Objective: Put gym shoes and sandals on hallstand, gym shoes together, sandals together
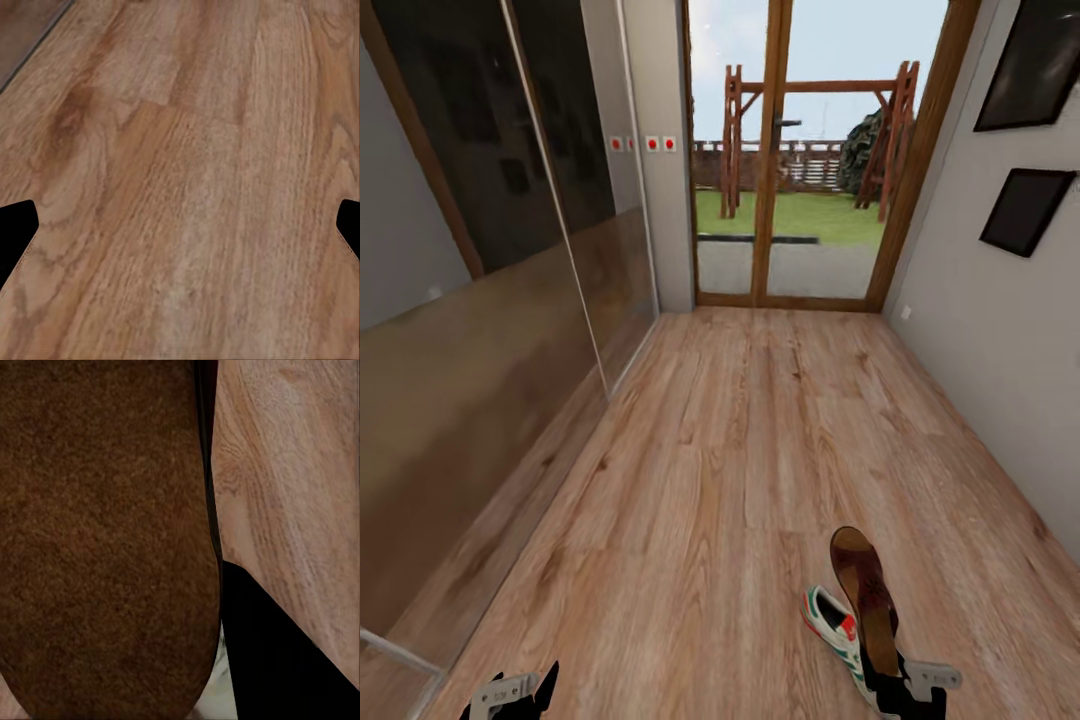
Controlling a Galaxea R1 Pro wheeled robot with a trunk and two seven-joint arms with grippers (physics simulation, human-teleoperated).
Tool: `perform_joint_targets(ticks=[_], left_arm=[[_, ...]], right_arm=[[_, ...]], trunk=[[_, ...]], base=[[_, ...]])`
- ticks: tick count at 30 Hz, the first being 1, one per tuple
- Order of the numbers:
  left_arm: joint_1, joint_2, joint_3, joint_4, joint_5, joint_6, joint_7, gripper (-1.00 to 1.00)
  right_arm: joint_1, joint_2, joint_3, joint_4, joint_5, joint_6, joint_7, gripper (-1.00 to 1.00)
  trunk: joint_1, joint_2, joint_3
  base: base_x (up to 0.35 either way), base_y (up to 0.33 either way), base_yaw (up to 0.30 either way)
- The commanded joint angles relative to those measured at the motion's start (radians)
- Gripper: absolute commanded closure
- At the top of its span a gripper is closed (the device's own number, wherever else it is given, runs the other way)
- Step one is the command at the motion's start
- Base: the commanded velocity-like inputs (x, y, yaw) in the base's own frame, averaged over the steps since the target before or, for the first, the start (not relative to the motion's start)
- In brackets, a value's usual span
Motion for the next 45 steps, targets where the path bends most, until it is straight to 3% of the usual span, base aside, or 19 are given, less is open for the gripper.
perform_joint_targets(ticks=[1,12,45], left_arm=[[-0.001,-0.001,0.007,0.0,-0.01,-0.006,-0.005,-1.0],[-0.001,-0.001,0.007,0.0,-0.01,-0.006,-0.006,-1.0],[-0.001,-0.003,0.003,0.0,-0.01,-0.006,-0.006,-1.0]], right_arm=[[-0.001,0.0,0.007,0.001,-0.015,-0.003,0.008,1.0],[-0.001,-0.001,0.005,0.002,-0.017,-0.004,0.008,1.0],[-0.001,-0.01,0.005,0.001,-0.013,-0.002,0.014,1.0]], trunk=[[0.0,0.0,0.0],[0.0,0.0,0.009],[0.0,0.0,0.032]], base=[[0.256,0.233,-0.276],[0.235,0.215,-0.277],[0.007,0.007,-0.281]])
